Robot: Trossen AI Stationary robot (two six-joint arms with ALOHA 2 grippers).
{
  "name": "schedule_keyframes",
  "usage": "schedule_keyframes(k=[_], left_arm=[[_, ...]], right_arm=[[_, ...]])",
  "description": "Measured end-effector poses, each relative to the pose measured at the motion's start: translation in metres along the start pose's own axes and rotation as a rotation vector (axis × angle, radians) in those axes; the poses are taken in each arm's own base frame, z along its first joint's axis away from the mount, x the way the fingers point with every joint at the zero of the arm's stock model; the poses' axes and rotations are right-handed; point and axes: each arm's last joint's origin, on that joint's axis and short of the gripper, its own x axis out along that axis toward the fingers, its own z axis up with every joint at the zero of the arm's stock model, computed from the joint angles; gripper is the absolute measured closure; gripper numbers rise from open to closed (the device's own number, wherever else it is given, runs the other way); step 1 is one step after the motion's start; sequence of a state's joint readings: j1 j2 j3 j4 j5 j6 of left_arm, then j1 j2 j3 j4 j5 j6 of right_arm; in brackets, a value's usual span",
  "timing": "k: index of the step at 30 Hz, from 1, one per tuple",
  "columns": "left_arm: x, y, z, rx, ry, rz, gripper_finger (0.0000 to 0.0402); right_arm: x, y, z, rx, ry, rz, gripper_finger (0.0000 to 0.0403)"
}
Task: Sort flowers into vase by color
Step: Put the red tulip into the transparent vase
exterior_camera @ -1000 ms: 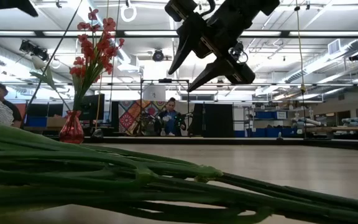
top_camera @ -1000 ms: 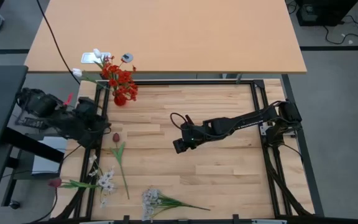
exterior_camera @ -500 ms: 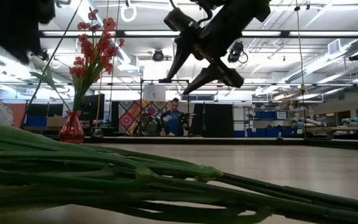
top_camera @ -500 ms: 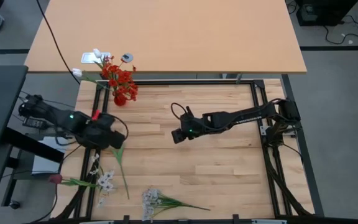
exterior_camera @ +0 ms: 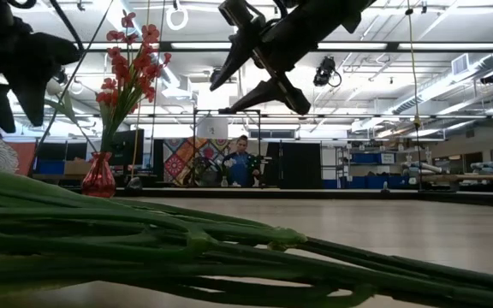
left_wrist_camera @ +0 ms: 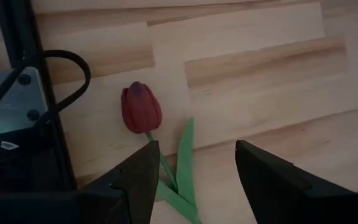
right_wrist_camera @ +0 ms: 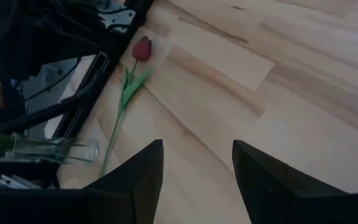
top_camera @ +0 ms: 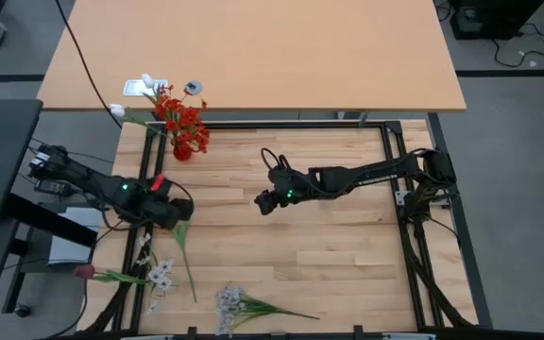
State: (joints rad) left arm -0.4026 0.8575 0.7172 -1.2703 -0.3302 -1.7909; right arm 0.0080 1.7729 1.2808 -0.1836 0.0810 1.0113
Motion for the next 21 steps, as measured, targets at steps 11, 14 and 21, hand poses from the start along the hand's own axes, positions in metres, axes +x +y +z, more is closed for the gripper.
schedule_keyframes(k=[11,14,21], left_arm=[[0.006,-0.015,-0.006,-0.095,0.091,-0.037,0.0187],[0.011,-0.025,-0.01,-0.088,0.115,-0.047,0.0187],[0.026,-0.039,-0.029,-0.029,0.176,-0.005,0.0187]], right_arm=[[0.0,0.002,-0.005,-0.048,0.059,0.033,0.0203],[0.0,0.003,-0.006,-0.053,0.077,0.045,0.0203],[0.0,0.003,-0.006,-0.082,0.083,0.044,0.0203]])
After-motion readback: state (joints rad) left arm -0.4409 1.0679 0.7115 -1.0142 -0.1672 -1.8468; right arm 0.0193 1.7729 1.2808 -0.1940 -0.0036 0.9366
